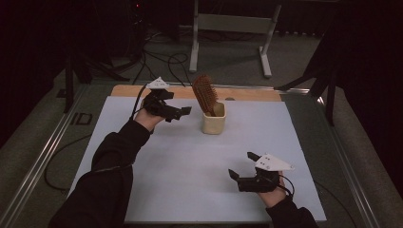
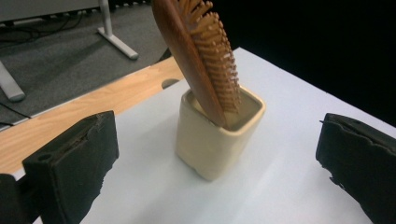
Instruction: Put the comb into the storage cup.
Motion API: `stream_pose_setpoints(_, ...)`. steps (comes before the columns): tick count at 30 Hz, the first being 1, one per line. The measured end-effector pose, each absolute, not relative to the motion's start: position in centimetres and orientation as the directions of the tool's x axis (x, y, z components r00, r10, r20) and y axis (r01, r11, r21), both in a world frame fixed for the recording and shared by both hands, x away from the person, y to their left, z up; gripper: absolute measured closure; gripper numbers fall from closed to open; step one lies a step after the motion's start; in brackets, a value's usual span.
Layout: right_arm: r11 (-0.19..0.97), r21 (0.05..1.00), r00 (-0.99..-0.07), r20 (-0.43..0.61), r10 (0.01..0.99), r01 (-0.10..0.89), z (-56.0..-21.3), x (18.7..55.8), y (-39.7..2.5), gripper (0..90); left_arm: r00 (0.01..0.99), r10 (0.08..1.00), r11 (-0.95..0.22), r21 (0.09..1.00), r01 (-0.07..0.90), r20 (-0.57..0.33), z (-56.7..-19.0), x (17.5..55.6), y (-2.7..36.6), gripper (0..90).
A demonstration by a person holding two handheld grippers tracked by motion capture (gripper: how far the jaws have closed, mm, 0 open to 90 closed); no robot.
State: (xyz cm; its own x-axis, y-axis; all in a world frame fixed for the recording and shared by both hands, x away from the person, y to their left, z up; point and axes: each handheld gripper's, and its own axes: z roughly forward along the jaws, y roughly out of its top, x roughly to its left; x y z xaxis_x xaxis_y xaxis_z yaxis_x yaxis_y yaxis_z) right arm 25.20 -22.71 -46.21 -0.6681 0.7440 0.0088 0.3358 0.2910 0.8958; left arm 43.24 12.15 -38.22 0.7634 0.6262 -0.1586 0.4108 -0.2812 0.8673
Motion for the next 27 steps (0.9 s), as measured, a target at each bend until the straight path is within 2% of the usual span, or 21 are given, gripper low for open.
stream_pose_setpoints(17,0.301,0.892,-0.670,0.003,0.742,0.337,-46.3,25.2,-22.5,8.4,0.802,0.585,-0.323,0.874,0.362,-0.116,-39.3,40.4,14.8,0.1)
stream_pose_setpoints(27,0.302,0.891,-0.671,0.003,0.741,0.338,-46.3,25.2,-22.4,8.4,0.800,0.587,-0.311,0.878,0.363,-0.123,-40.4,38.1,17.0,0.1)
